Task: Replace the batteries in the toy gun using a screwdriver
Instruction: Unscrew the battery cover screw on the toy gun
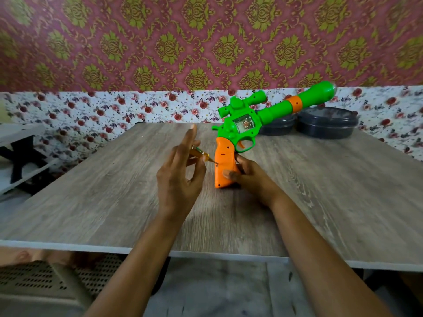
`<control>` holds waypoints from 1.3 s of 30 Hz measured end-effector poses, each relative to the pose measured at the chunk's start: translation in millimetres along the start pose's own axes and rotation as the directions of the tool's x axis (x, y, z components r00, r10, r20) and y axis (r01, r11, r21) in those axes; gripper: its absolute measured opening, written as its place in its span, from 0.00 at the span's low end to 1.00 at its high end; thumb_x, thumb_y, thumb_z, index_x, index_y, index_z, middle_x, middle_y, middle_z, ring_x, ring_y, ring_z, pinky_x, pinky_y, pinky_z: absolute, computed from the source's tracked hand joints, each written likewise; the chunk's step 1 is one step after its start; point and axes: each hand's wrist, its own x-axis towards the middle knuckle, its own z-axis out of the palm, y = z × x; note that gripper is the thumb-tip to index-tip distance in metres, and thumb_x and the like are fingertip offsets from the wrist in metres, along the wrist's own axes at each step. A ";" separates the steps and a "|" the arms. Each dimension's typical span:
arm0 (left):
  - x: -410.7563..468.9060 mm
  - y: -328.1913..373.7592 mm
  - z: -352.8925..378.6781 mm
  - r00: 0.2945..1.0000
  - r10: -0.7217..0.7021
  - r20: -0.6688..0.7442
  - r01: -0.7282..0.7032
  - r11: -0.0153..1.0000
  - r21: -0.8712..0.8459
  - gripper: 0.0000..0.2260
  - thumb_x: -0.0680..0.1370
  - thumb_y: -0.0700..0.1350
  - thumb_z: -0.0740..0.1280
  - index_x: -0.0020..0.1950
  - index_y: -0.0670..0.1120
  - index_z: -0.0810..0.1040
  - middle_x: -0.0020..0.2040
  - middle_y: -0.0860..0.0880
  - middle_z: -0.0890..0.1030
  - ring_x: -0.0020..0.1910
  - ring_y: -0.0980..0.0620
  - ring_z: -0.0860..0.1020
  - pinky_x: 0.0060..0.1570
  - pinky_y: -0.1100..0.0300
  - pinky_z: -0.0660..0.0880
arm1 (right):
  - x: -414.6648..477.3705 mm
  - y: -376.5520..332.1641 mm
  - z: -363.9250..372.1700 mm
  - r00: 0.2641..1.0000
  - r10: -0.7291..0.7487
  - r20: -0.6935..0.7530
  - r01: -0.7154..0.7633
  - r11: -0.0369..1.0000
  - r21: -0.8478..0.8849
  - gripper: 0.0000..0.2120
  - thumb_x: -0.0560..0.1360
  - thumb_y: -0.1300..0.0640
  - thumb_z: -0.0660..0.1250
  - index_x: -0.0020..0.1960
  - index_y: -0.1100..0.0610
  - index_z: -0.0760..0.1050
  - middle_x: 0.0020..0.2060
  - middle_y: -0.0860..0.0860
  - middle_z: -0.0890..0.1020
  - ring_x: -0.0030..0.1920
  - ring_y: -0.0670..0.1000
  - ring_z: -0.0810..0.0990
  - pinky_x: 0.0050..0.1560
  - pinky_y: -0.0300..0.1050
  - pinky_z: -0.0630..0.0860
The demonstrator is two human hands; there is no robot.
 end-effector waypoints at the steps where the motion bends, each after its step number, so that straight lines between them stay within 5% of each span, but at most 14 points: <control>1: -0.2 -0.5 -0.1 1.000 0.009 0.004 -0.009 1.000 0.003 0.26 0.75 0.38 0.65 0.71 0.46 0.61 0.54 0.49 0.78 0.51 0.63 0.75 0.51 0.72 0.74 | 0.5 0.6 -0.1 1.000 0.004 0.001 -0.004 1.000 -0.007 0.22 0.76 0.64 0.64 0.69 0.57 0.66 0.61 0.56 0.77 0.58 0.50 0.76 0.62 0.49 0.73; 7: -1.0 -1.5 -0.1 0.999 0.029 0.043 -0.030 0.999 0.012 0.25 0.75 0.39 0.65 0.71 0.47 0.63 0.54 0.48 0.80 0.50 0.61 0.77 0.48 0.66 0.77 | 1.7 0.0 -1.1 1.000 0.026 0.014 -0.025 0.999 -0.024 0.23 0.76 0.62 0.64 0.70 0.56 0.65 0.63 0.55 0.76 0.61 0.52 0.76 0.63 0.50 0.72; 12: -1.6 -3.3 0.1 0.996 0.059 0.070 -0.063 0.997 0.047 0.25 0.75 0.40 0.66 0.71 0.47 0.63 0.52 0.45 0.81 0.49 0.58 0.78 0.45 0.62 0.78 | 0.3 -2.1 -0.8 1.000 0.020 0.020 -0.019 1.000 -0.015 0.22 0.76 0.63 0.63 0.69 0.57 0.65 0.60 0.53 0.77 0.58 0.48 0.76 0.54 0.36 0.74; 15: -2.1 -3.5 0.0 0.990 0.107 0.091 -0.115 0.990 0.079 0.24 0.76 0.41 0.66 0.70 0.47 0.64 0.51 0.44 0.81 0.46 0.56 0.79 0.41 0.58 0.79 | 1.2 -1.0 -1.1 0.999 0.033 0.017 -0.033 0.999 -0.017 0.23 0.76 0.62 0.64 0.70 0.57 0.65 0.61 0.54 0.76 0.58 0.49 0.76 0.58 0.42 0.74; 19: -2.9 0.8 0.3 0.988 0.128 0.085 -0.133 0.990 0.047 0.20 0.77 0.40 0.59 0.70 0.45 0.65 0.60 0.46 0.78 0.44 0.52 0.79 0.36 0.54 0.78 | 2.5 -0.8 -1.0 0.999 0.039 0.009 -0.039 0.999 -0.014 0.23 0.76 0.62 0.64 0.70 0.57 0.65 0.61 0.54 0.77 0.58 0.50 0.76 0.61 0.46 0.73; 24: -3.4 0.2 -0.6 0.987 0.125 0.102 -0.128 0.992 0.023 0.20 0.78 0.38 0.56 0.70 0.45 0.64 0.57 0.45 0.80 0.37 0.45 0.80 0.33 0.55 0.74 | 2.2 0.5 -1.6 0.999 0.036 0.014 -0.035 0.999 -0.029 0.23 0.76 0.61 0.64 0.70 0.56 0.65 0.61 0.52 0.76 0.59 0.48 0.76 0.60 0.43 0.72; 29: -2.0 1.7 -0.2 0.987 0.155 0.036 -0.156 0.987 0.032 0.13 0.77 0.40 0.64 0.62 0.45 0.72 0.51 0.47 0.81 0.44 0.58 0.78 0.38 0.67 0.75 | 3.5 1.4 -1.5 0.999 0.029 0.016 -0.028 0.999 -0.026 0.23 0.76 0.62 0.64 0.70 0.57 0.65 0.62 0.53 0.76 0.60 0.49 0.76 0.61 0.43 0.73; 33: -3.1 0.0 -2.2 0.992 0.128 -0.020 -0.128 0.992 -0.021 0.10 0.74 0.49 0.69 0.49 0.45 0.73 0.46 0.45 0.79 0.36 0.59 0.75 0.33 0.70 0.72 | 2.7 0.4 -0.3 0.999 0.033 0.015 -0.033 0.999 -0.002 0.23 0.76 0.62 0.64 0.70 0.56 0.65 0.58 0.48 0.76 0.55 0.45 0.76 0.47 0.25 0.73; 39: -2.8 3.8 -3.2 0.994 0.091 -0.061 -0.092 0.996 -0.013 0.10 0.77 0.50 0.65 0.53 0.46 0.71 0.43 0.48 0.74 0.36 0.55 0.74 0.37 0.70 0.71 | 4.4 0.0 -1.0 0.999 0.038 0.021 -0.038 0.999 -0.018 0.24 0.76 0.63 0.64 0.70 0.56 0.64 0.61 0.50 0.75 0.58 0.46 0.75 0.56 0.37 0.71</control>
